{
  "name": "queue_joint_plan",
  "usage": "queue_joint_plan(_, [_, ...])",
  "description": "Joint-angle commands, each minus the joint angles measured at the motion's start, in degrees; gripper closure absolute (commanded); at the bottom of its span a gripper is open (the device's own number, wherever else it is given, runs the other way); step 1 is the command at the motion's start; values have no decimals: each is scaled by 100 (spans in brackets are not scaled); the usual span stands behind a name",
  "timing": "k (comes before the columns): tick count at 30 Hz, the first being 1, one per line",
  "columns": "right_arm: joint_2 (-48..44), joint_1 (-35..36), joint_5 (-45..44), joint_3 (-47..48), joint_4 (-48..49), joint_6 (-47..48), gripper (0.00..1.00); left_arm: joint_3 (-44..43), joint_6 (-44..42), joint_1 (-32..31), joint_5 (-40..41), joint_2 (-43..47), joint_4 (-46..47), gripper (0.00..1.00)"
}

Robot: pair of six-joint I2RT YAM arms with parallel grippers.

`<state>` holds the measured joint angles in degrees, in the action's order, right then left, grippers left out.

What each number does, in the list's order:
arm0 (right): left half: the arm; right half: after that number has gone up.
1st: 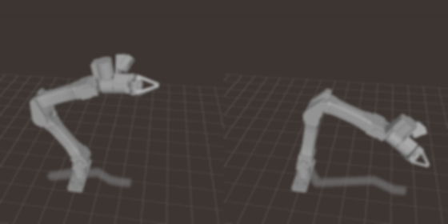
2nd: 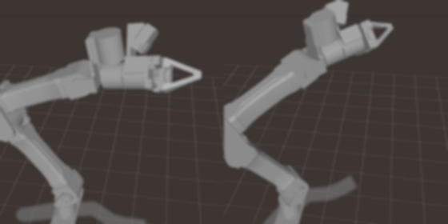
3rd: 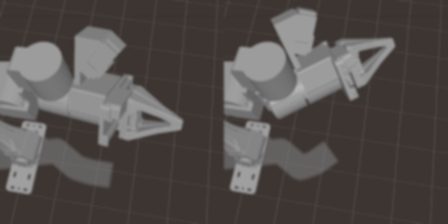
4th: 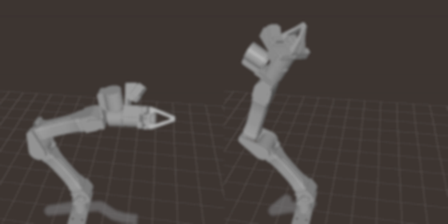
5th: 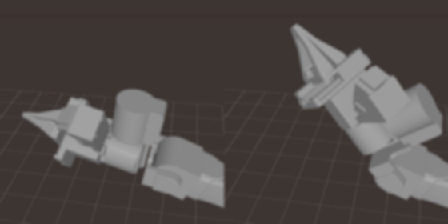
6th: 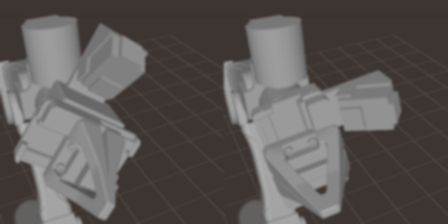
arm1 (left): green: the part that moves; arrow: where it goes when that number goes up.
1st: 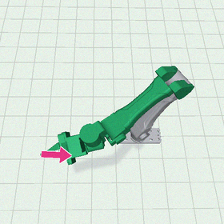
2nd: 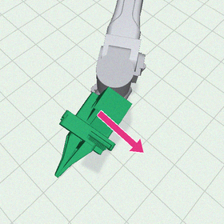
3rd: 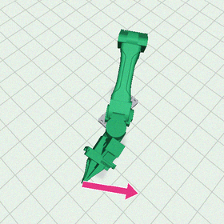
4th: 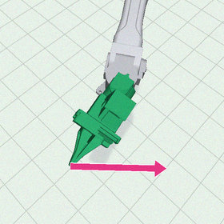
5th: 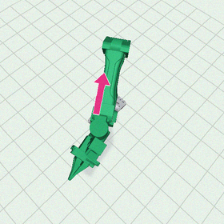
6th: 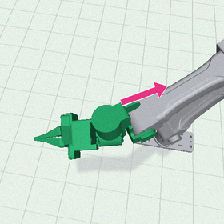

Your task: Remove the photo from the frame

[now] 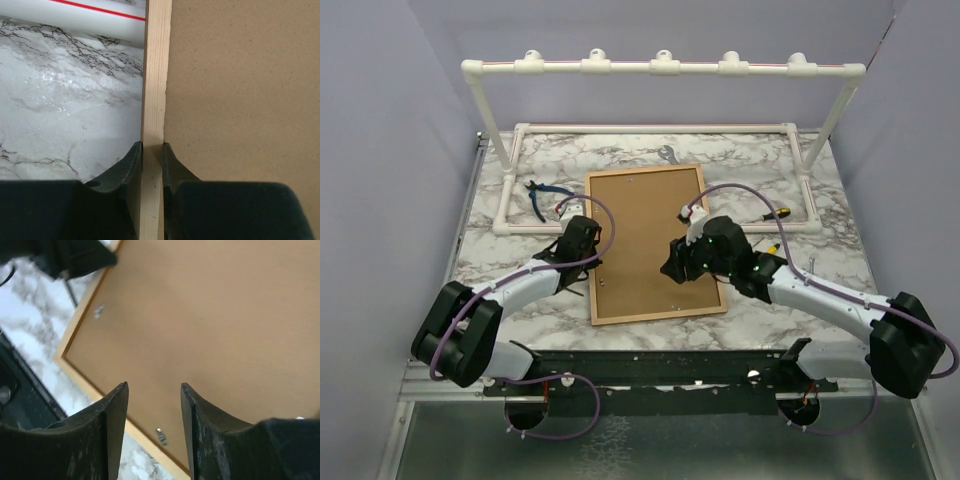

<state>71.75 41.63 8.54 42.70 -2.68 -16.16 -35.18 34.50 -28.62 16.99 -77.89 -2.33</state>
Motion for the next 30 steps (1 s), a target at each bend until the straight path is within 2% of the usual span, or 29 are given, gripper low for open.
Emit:
queue_joint_plan(1, [-252,592,-48,-157,558,704,48,-349,65,15,-77,110,-405,100])
queue_joint_plan(4, [-244,841,-560,-134,621,892,45,-479,57,15,-94,137,-532,100])
queue_joint_plan(6, [-207,943,-821,-115,635,1004,38,-533,72,15,-153,178,-579,100])
queue_joint_plan(8, [-252,953,-1065,-220,820,1090,25,-585,81,15,-208,210,-619,100])
queue_joint_plan(9, [-314,958,-1111,-302,971,1102,7,-608,83,15,-221,219,-634,100])
queue_joint_plan(10, [-405,954,-1225,-427,1159,1107,1,-631,76,15,-232,221,-662,100])
queue_joint_plan(15, [-976,954,-1504,-915,1766,1323,0,-702,41,15,-226,286,-746,100])
queue_joint_plan(18, [-1199,957,-1159,-969,1734,1558,0,-723,41,15,-223,320,-769,100])
queue_joint_plan(21, [-1236,955,-261,-636,955,2054,0,-751,31,15,-224,335,-781,100])
queue_joint_plan(24, [-1122,970,112,-452,696,2334,0,-778,14,15,-236,330,-793,100])
queue_joint_plan(30, [-1049,1495,-208,-305,643,2859,0,-828,4,15,-249,342,-835,100])
